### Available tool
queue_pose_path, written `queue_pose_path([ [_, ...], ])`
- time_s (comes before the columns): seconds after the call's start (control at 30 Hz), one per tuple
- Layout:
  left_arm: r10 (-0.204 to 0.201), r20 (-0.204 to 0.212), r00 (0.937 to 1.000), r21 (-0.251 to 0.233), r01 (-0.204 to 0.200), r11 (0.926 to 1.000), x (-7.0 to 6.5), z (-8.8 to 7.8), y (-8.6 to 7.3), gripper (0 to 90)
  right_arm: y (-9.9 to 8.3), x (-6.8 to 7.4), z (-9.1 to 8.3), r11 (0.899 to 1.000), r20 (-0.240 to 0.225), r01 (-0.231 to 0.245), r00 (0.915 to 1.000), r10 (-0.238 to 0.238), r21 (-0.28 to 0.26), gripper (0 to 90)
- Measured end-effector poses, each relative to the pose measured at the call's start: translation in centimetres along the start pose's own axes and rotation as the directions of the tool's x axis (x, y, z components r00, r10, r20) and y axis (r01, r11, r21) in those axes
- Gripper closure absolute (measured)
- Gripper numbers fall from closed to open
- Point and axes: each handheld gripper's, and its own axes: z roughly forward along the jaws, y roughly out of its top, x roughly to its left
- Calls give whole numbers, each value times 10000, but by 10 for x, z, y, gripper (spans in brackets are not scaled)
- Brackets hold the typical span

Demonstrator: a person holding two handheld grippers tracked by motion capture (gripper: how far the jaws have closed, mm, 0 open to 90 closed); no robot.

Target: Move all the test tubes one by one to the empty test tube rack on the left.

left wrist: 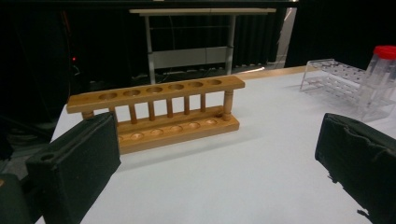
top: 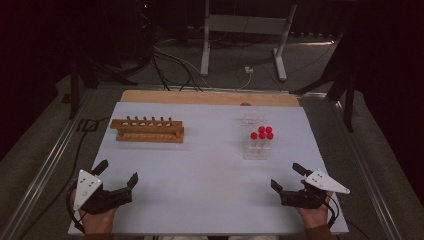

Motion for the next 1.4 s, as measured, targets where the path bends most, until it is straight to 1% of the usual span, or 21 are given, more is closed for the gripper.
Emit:
queue_pose_path([
  [0.03, -104, -100, 9999, -6, 104, 9999, 2, -1, 0, 10, 0, 0, 0, 10000, 12, -21, 10000, 21, -19, 1],
  [0.1, -189, -147, 9997, 2, 189, 9998, 4, -2, -1, 10, 0, 0, 0, 10000, 57, -47, 10000, 47, -77, 1],
  [0.23, -291, -244, 9993, -18, 290, 9996, 5, -3, -1, 10, 1, -1, 0, 9999, 87, -116, 9999, 117, -120, 2],
  [0.33, -364, -269, 9990, -6, 364, 9993, 5, -3, -2, 11, 5, -1, -2, 9995, 139, -154, 9998, 158, -268, 2],
  [0.4, -324, -339, 9989, 44, 326, 9995, 5, -2, -2, 10, 10, -2, -4, 9987, 147, -254, 9996, 261, -437, 2],
  [0.43, -170, -524, 9985, 176, 180, 9997, 4, -1, -3, 11, 13, -2, -4, 9980, 140, -278, 9995, 286, -570, 1],
  [0.47, -51, -591, 9982, 233, 65, 9997, 3, -1, -3, 11, 16, -3, -5, 9978, 152, -227, 9996, 236, -624, 1],
  [0.57, -64, -585, 9983, 273, 80, 9996, 1, 0, -3, 11, 21, -4, -4, 9978, 143, -172, 9997, 182, -643, 1],
  [0.63, -65, -565, 9984, 326, 83, 9994, 1, 1, -4, 11, 29, -5, -3, 9984, 139, -102, 9998, 110, -557, 1],
  [0.67, -53, -562, 9984, 371, 74, 9993, 1, 1, -4, 11, 29, -5, -3, 9984, 139, -102, 9998, 110, -557, 1],
  [0.7, -63, -569, 9984, 377, 85, 9993, 0, 2, -4, 11, 35, -5, -2, 9986, 100, -66, 9999, 72, -519, 1],
  [0.77, -75, -592, 9982, 417, 99, 9991, 1, 2, -5, 11, 39, -5, -1, 9985, 94, -6, 10000, 11, -542, 1],
  [0.8, -99, -624, 9980, 440, 127, 9990, 1, 3, -5, 11, 46, -6, 0, 9980, 120, 140, 9998, -132, -624, 1],
  [0.83, -95, -670, 9977, 542, 132, 9984, 2, 3, -5, 11, 50, -7, 1, 9975, 145, 169, 9998, -159, -681, 1],
  [0.87, -95, -670, 9977, 542, 132, 9984, 2, 3, -5, 11, 50, -7, 1, 9975, 145, 169, 9998, -159, -681, 1],
  [1.0, -178, -669, 9976, 625, 220, 9978, 3, 4, -6, 11, 61, -11, 8, 9973, 252, 300, 9993, -284, -673, 1],
  [1.03, -207, -651, 9977, 618, 247, 9978, 4, 4, -6, 11, 66, -13, 12, 9974, 276, 310, 9992, -292, -657, 1],
  [1.07, -207, -651, 9977, 618, 247, 9978, 4, 4, -6, 11, 66, -13, 12, 9974, 276, 310, 9992, -292, -657, 1],
  [1.2, -244, -582, 9980, 648, 282, 9975, 3, 6, -7, 11, 74, -21, 24, 9979, 414, 259, 9989, -234, -602, 1],
  [1.3, -227, -559, 9982, 649, 263, 9975, 3, 6, -7, 11, 76, -24, 28, 9980, 478, 232, 9986, -204, -595, 1],
  [1.4, -245, -568, 9981, 657, 282, 9974, 2, 7, -7, 11, 80, -31, 38, 9987, 554, 191, 9983, -166, -462, 1],
])
